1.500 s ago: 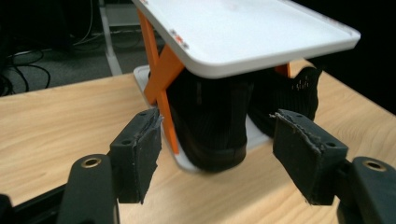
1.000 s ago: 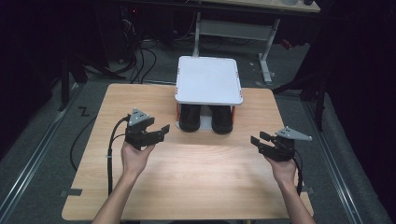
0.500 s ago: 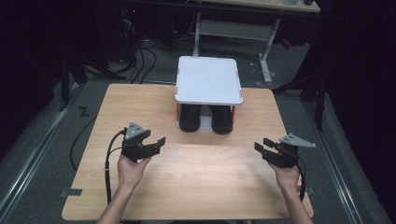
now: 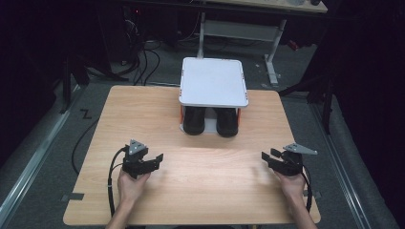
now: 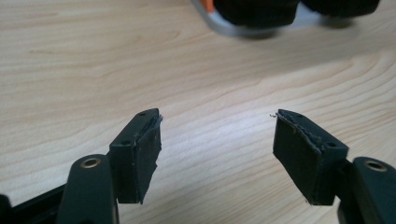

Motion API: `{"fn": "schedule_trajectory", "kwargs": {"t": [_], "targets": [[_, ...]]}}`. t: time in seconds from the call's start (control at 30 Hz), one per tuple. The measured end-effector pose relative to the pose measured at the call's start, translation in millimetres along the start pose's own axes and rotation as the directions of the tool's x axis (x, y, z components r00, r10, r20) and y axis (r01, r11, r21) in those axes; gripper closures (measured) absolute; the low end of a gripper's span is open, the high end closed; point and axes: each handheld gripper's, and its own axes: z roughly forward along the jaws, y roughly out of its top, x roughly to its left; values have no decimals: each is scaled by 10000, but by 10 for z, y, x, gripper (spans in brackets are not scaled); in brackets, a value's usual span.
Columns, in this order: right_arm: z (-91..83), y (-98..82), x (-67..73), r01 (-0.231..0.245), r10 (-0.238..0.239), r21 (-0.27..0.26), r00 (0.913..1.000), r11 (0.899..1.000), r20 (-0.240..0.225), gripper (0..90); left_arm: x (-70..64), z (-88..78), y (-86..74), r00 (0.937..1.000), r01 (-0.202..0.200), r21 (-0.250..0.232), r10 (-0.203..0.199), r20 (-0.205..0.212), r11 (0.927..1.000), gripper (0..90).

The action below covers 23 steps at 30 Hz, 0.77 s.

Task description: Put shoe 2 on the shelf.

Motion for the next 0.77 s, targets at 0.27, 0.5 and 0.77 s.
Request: {"fn": "schedule_trajectory", "kwargs": {"t": [0.27,0.5,0.77], "targets": [[176,-98,-48,290,-336,770,9977,9966,596,485,119,108,-134,9944,-583,292,607,-865,9979,329],[288,-130,-20,788,-919,1133,9890,9904,1159,472,171,193,-220,9868,-967,433,1015,-1265,9944,326],[293,-127,-35,680,-820,1170,9895,9908,1188,423,173,201,-241,9879,-937,179,952,-1226,9954,300]]}}
